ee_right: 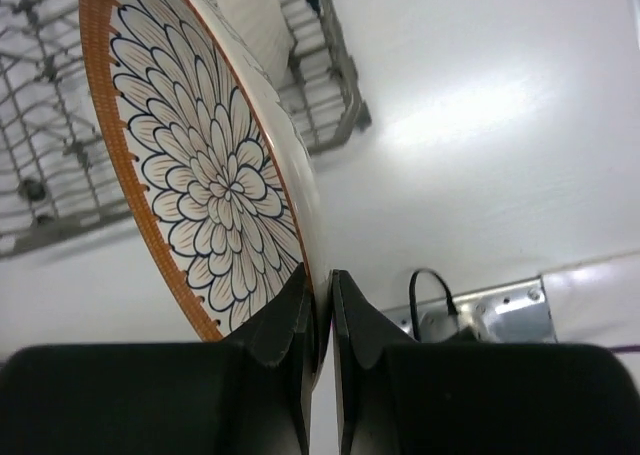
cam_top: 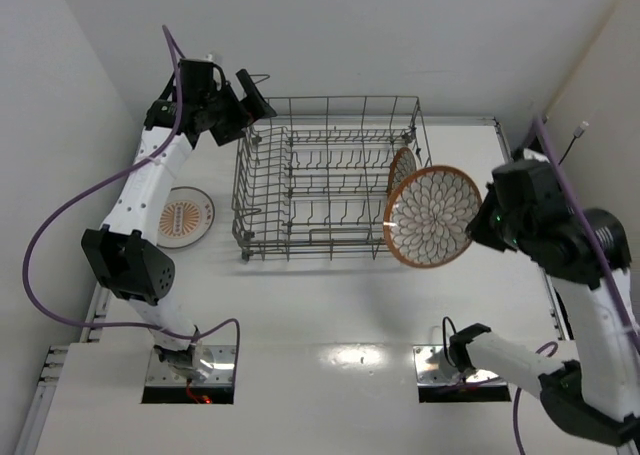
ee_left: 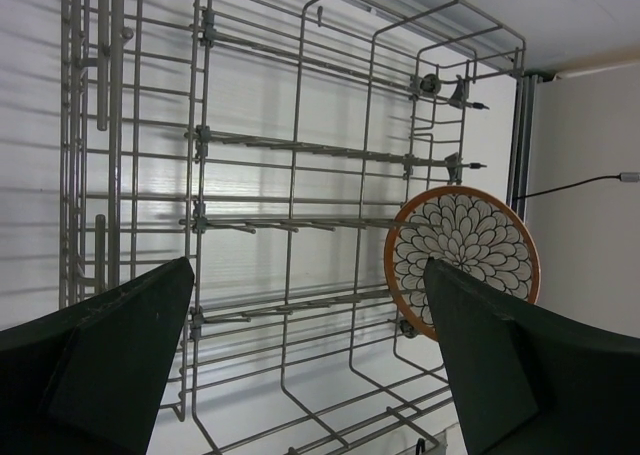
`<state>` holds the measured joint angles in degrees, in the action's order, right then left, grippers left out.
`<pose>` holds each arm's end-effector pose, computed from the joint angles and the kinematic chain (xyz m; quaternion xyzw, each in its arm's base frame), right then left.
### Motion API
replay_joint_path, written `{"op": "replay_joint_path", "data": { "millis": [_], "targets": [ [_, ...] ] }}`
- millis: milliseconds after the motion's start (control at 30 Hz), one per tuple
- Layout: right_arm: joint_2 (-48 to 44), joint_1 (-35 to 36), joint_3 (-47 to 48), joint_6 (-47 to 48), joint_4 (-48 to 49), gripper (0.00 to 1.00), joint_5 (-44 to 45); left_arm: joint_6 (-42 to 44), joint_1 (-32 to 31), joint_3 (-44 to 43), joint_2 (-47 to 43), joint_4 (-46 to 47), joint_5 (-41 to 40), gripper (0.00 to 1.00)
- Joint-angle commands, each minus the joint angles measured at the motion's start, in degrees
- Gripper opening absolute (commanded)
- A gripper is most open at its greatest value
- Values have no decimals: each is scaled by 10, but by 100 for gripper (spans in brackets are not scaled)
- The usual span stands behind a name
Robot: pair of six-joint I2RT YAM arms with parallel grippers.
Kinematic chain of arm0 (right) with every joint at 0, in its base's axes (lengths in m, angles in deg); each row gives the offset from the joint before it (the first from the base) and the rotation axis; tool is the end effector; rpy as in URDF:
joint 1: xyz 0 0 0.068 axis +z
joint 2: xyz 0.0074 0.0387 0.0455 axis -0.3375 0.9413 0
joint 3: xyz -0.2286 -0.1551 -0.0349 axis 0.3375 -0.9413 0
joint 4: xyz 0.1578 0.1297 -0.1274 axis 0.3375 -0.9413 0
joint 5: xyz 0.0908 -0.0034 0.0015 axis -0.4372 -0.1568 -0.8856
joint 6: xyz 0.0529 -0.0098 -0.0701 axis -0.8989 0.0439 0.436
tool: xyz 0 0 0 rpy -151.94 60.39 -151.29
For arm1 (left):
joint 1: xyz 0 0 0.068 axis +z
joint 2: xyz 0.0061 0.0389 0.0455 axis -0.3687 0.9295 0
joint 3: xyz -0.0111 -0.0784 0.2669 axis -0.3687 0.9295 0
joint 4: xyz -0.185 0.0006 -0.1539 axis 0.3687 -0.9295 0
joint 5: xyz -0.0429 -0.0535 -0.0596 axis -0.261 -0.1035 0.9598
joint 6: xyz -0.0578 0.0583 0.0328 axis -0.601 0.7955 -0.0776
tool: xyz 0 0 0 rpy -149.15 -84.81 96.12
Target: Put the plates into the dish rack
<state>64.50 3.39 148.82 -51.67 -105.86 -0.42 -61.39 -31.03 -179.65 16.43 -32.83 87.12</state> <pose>0.1169 0.0211 0.4067 0.2492 0.8912 0.0654 0.3733 0.3843 -0.0817 0.3957 -0.2008 0.8526 -0.2988 0.3787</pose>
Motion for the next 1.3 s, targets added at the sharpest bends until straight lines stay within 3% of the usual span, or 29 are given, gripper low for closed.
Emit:
{"op": "replay_joint_path", "data": {
  "millis": [0, 233, 700, 1000, 1267],
  "targets": [
    [67, 2, 67, 34, 120, 0, 93, -7, 5, -33, -2, 5, 8, 100],
    [174, 2, 86, 108, 208, 0, 152, -7, 5, -50, 10, -21, -12, 100],
    [348, 61, 179, 190, 272, 0, 325, 3, 5, -57, -1, -32, -40, 100],
    [472, 115, 245, 153, 184, 0, 425, 8, 5, -57, -1, -37, -46, 100],
    [451, 115, 230, 129, 163, 0, 451, 8, 5, -57, -1, -37, -46, 100]
  ]
}}
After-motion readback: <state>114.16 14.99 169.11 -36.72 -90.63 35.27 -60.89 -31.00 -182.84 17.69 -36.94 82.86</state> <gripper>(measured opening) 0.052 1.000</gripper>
